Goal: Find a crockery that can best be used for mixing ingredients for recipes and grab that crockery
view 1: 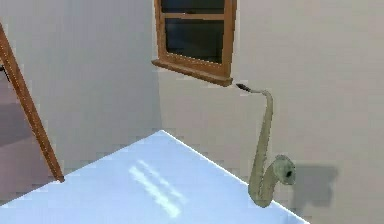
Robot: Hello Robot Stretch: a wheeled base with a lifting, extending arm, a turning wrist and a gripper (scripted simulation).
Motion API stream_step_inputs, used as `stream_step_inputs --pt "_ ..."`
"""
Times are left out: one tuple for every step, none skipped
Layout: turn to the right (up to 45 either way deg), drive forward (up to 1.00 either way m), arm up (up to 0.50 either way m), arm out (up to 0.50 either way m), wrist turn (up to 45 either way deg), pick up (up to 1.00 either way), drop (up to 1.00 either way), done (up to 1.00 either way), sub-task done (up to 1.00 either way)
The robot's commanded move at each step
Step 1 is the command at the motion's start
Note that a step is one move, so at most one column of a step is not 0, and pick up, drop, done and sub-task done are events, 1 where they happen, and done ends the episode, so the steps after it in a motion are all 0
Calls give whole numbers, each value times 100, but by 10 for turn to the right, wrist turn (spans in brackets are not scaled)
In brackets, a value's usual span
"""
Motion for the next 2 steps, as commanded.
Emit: stream_step_inputs --pt "-420 0 0 0 0 0 0 0 0" --pt "0 100 0 0 0 0 0 0 0"
